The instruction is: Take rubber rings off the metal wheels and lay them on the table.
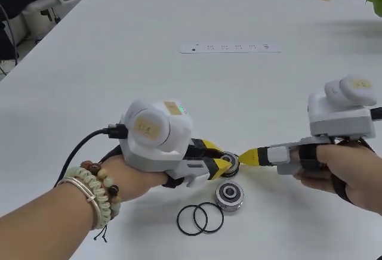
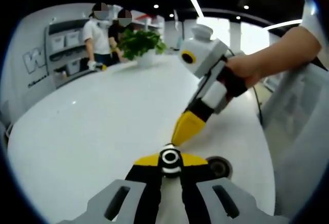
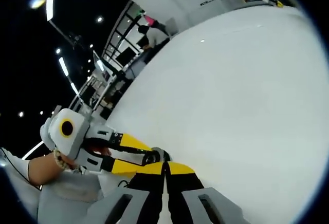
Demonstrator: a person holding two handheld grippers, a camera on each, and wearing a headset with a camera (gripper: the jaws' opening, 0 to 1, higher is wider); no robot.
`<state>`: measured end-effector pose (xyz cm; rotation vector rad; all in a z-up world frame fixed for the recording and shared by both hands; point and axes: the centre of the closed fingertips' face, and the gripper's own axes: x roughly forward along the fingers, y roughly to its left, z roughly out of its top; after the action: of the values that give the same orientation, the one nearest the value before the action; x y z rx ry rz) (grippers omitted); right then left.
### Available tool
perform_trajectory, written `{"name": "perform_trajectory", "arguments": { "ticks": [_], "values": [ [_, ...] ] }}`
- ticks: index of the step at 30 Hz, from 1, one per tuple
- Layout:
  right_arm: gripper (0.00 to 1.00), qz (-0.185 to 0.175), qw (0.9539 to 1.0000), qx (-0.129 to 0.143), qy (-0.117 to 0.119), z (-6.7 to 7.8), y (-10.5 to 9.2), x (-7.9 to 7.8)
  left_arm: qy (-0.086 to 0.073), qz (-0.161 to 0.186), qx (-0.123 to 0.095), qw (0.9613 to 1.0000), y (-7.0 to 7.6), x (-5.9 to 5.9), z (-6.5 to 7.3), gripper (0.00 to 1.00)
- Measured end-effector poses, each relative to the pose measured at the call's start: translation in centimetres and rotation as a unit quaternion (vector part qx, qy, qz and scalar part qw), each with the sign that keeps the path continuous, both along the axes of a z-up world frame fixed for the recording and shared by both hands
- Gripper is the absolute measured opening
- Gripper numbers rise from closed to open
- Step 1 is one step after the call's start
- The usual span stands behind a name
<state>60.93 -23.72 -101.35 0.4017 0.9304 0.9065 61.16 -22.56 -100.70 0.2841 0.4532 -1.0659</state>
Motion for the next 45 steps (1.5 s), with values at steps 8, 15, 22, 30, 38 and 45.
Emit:
{"name": "perform_trajectory", "arguments": {
  "ticks": [8,15,22,30,38,45],
  "values": [
    [0.0,0.001,1.0,0.002,0.005,0.2,0.3,0.0,-0.005,0.002,-0.002,1.0,0.1,-0.1,0.0,0.14],
    [0.0,0.005,1.0,0.002,0.001,0.4,0.6,-0.1,-0.006,0.002,-0.005,1.0,0.2,-0.1,0.0,0.14],
    [0.0,0.009,1.0,0.003,0.0,0.5,0.8,-0.1,-0.006,0.002,-0.005,1.0,0.2,-0.1,0.0,0.14],
    [0.0,0.015,0.9999,0.002,-0.004,0.7,0.9,-0.2,-0.007,0.003,-0.006,1.0,0.2,-0.1,0.0,0.14],
    [0.0,0.023,0.9997,0.0,-0.008,0.9,1.3,-0.4,-0.009,0.002,-0.005,0.9999,0.3,-0.1,0.0,0.14],
    [0.0,0.031,0.9994,-0.003,-0.014,0.9,1.4,-0.5,-0.009,0.007,-0.008,0.9999,0.3,-0.2,0.0,0.14]
  ]
}}
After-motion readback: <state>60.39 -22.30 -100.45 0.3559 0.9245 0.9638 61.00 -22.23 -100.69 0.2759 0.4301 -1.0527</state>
